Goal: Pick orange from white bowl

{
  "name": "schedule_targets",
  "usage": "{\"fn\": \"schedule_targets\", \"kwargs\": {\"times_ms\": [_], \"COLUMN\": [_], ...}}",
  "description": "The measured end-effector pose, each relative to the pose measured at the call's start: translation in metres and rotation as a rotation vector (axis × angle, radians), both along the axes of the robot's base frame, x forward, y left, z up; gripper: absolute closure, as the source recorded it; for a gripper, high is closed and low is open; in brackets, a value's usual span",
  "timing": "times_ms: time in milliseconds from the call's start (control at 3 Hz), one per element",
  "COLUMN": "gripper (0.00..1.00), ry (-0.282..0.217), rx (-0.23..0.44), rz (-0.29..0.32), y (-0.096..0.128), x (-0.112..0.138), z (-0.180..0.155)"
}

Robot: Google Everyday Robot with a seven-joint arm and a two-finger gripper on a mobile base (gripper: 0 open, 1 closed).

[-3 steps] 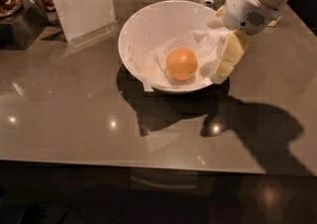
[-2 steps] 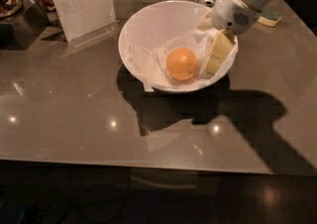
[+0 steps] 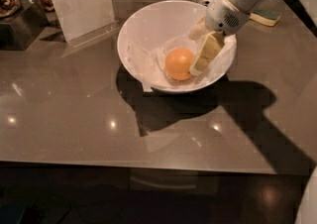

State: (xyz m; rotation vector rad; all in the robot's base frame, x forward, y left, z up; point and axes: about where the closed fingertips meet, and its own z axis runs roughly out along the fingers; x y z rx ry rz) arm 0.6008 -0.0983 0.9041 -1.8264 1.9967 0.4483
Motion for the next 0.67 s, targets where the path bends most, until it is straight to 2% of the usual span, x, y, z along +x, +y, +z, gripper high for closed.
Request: {"fn": "schedule_targets", "kwargs": {"times_ms": [333, 667], "gripper": [0.16, 0.0], "ry": [-0.003, 0.017], "rx": [0.018, 0.037], "rz": [0.002, 0.013], "y": [0.004, 0.012], "x": [0.005, 0.015], "z": [-0.004, -0.016]}}
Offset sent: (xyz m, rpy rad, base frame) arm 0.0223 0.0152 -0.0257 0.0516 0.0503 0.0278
